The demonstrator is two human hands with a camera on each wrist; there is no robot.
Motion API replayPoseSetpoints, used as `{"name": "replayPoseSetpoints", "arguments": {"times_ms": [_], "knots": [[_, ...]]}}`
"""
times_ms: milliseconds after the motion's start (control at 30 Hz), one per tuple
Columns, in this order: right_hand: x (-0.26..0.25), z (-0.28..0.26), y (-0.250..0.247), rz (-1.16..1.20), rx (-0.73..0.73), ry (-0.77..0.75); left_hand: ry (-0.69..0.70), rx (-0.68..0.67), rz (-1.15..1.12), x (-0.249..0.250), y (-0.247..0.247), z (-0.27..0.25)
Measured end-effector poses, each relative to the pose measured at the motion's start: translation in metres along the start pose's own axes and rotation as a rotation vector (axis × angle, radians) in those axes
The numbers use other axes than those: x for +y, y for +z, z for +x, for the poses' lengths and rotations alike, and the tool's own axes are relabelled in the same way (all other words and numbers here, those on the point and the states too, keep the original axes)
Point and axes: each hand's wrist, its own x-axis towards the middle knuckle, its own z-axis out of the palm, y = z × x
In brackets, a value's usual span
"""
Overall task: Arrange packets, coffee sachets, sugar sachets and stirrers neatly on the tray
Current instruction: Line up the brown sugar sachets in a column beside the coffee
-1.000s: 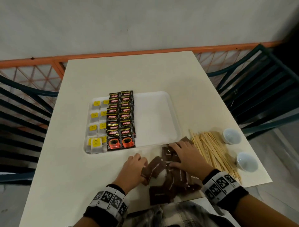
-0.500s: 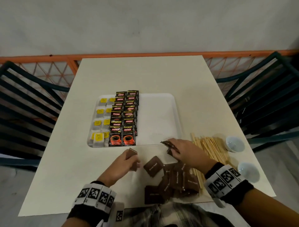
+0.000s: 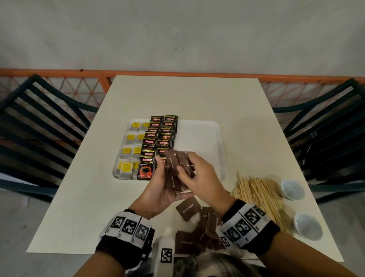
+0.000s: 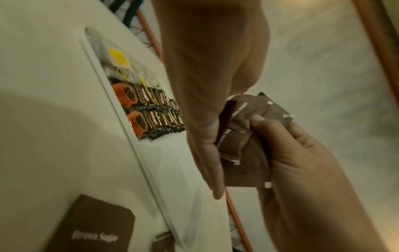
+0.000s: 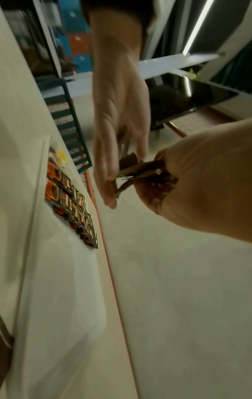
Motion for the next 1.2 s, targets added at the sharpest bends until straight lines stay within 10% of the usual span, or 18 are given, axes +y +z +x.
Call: {"name": "replayPoseSetpoints", "arguments": {"times_ms": [533,767,933,1200], "knots": [[0.011,-0.015,0.006,-0.531,-0.548,-0.217,0.057,0.034,-0.132,-0.008,-0.02,-0.012],[0.028,-0.043,0.004,-0.327,-0.411,-0.055,0.083,0.027,-0.343,-0.008,-0.058,-0.02],[0.055,-0.069,0.025,-0.742,-0.902,-0.308,0.158,0.124,-0.383,-0.004,-0.082,-0.033],[0.042,-0.054,0.037,-0.574,-0.944,-0.129,0.205,0.25,-0.356,-0.012,-0.093,-0.052]]}}
